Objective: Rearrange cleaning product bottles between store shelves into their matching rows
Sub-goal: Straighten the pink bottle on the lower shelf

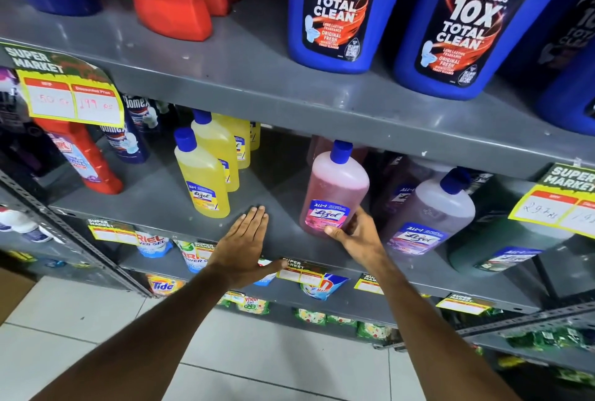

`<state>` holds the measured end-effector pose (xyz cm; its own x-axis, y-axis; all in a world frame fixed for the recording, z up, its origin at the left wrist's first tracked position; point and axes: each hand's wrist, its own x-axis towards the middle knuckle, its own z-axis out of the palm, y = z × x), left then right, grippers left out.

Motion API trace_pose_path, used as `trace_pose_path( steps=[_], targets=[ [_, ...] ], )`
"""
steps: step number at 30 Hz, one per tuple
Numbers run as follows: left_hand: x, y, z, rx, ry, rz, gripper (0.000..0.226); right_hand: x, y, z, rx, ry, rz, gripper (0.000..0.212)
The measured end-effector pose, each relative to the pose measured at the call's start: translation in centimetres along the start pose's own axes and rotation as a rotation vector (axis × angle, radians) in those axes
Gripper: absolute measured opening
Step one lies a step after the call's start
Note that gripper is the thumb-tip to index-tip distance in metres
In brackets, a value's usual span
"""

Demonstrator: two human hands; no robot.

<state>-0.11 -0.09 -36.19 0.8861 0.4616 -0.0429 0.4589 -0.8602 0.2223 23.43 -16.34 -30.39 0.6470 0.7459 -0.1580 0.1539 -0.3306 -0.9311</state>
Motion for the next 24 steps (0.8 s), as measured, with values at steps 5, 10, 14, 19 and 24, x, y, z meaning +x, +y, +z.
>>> trace_pose_path(
  steps=[5, 10, 14, 19, 24],
  targets=[
    [0.0, -0.1, 0.3, -0.004, 0.012, 0.005, 0.125, 0.2, 0.3, 0.1, 0.005, 0.002, -0.001, 0.068],
    [0.0, -0.1, 0.3, -0.006, 0.036, 0.014, 0.123, 0.3, 0.9, 0.1, 0.020, 0.009, -0.008, 0.070],
    [0.0, -0.1, 0.4, -0.006, 0.040, 0.010, 0.120, 0.4, 0.9, -0.1, 0.038, -0.014, 0.001, 0.069],
    [-0.2, 0.2, -0.3, 0.019, -0.029, 0.016, 0.128, -1.4, 0.7, -0.4, 0.118, 0.041, -0.011, 0.101],
    [-3.2, 2.0, -4.0, 0.045, 0.088, 0.059, 0.115, -6.6, -2.3, -0.1, -0.050, 0.419, -0.136, 0.088]
  ],
)
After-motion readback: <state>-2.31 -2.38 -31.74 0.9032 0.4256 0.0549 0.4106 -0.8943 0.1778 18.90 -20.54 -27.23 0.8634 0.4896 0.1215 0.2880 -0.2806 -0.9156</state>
